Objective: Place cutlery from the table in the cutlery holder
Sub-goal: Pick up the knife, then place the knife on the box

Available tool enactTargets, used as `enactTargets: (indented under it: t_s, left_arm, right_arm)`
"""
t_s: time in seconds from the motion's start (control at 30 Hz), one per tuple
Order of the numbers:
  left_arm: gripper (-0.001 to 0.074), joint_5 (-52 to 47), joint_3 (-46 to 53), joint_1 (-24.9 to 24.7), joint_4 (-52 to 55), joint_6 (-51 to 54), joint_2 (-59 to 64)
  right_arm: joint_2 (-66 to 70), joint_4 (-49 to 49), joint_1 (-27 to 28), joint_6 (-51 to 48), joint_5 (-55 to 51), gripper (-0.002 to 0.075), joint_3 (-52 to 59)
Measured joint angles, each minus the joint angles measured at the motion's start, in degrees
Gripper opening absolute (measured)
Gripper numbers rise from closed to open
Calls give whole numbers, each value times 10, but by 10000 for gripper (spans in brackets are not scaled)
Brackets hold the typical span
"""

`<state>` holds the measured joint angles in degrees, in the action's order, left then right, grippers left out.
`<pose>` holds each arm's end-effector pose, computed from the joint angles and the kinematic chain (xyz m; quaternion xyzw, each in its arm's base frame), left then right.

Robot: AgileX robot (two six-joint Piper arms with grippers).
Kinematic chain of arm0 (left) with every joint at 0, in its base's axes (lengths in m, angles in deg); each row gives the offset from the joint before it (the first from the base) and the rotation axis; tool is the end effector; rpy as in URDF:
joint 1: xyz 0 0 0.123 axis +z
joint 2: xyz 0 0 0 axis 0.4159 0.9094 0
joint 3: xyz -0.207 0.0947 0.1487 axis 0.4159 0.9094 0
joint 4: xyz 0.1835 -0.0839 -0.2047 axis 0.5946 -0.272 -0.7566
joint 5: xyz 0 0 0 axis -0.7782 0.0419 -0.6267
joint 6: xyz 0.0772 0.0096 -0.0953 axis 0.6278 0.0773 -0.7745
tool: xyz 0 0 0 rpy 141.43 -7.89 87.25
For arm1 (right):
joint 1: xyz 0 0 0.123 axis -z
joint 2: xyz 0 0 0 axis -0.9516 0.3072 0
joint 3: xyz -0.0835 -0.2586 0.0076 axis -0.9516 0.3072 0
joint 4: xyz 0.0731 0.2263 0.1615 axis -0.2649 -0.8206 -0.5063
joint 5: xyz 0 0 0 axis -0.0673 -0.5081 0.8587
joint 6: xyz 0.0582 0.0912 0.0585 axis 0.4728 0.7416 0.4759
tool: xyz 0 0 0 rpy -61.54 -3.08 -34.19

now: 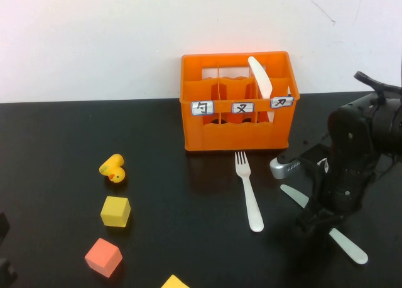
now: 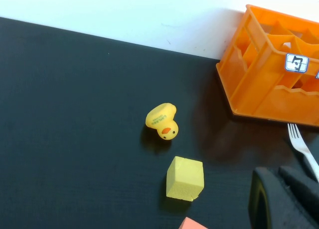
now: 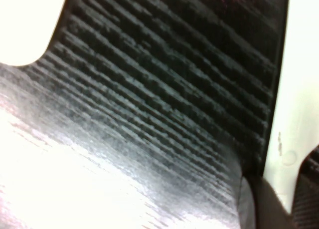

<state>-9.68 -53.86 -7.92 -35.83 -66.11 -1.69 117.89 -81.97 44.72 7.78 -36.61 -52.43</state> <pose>0.1571 -0.0556 0.2790 -0.0570 0.8031 -0.1831 0.5641 0.3494 0.1760 0.0880 -0.3193 0.9463 -0.0108 0.0501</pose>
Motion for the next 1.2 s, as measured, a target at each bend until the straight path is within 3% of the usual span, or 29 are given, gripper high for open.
enactTargets:
  t_s: [0.27, 0.57, 0.83, 1.2]
  left_arm:
    - [-1, 0, 0, 0, 0, 0, 0]
    - [-1, 0, 0, 0, 2, 0, 0]
    - [-1, 2, 0, 0, 5, 0, 0]
    - [-1, 4, 0, 0, 12, 0, 0]
  right_arm:
    - [-31, -1, 0, 0, 2, 117, 13]
    - [-202, -1, 0, 0, 57, 117, 14]
    - [-258, -1, 0, 0, 318, 117, 15]
    - [-156, -11, 0, 0, 740, 117, 15]
